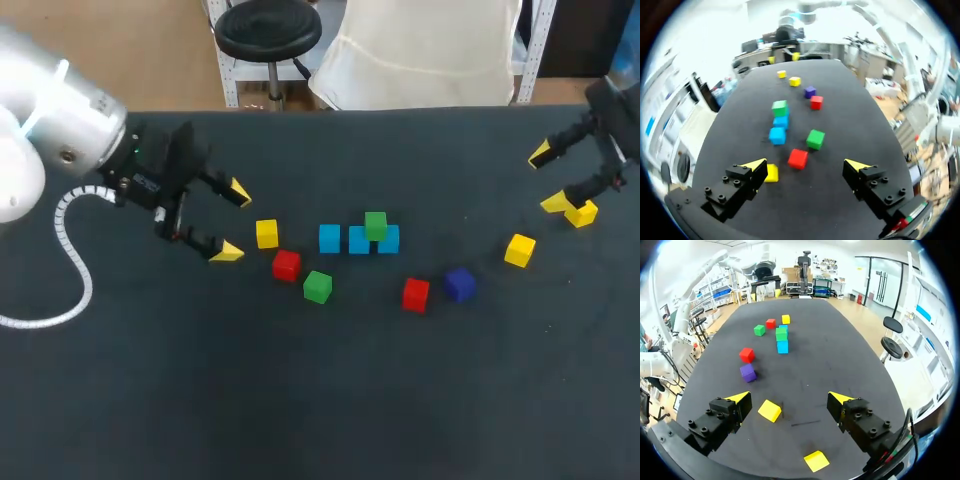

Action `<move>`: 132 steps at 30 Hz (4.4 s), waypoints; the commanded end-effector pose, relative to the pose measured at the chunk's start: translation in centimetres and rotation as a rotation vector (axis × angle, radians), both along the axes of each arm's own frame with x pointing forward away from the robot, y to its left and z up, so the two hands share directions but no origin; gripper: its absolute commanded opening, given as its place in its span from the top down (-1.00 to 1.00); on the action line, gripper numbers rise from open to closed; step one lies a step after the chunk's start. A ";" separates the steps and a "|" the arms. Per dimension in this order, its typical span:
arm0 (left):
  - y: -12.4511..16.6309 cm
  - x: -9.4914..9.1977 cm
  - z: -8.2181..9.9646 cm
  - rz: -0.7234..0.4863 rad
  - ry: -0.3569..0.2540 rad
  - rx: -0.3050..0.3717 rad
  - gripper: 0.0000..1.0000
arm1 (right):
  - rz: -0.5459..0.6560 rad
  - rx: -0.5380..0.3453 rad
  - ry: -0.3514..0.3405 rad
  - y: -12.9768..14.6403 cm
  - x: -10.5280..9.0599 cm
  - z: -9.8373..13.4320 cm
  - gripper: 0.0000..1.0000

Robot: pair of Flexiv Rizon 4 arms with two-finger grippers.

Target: Place the blue cubes, place green cubes on the blue cubes, place the yellow cubes on the green cubes, then place the red cubes on the yellow cubes, and place purple cube on the red cubes.

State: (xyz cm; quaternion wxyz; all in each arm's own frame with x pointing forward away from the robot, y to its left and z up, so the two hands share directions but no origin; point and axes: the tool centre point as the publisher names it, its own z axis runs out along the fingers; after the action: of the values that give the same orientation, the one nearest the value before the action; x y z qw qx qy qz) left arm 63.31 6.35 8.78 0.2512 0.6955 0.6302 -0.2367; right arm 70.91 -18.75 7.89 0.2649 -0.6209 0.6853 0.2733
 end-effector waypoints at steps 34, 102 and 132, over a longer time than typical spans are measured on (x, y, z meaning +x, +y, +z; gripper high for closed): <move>-5.1 -2.0 -2.9 -0.462 -0.068 0.309 -1.00 | -0.001 0.001 -0.002 0.0 0.0 0.0 -1.00; -8.1 -1.3 -9.0 -0.388 -0.022 0.318 0.18 | -0.001 0.001 -0.002 0.0 0.0 0.0 -1.00; -9.2 -0.7 -2.0 -0.068 -0.054 0.229 1.00 | -0.001 0.001 -0.002 0.0 0.0 0.0 -1.00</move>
State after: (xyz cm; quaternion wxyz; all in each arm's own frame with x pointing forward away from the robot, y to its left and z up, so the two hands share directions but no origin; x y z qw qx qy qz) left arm 62.63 -2.80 6.86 0.1742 0.7482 0.6206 -0.1571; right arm 70.83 -18.74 7.88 0.2658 -0.6205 0.6855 0.2726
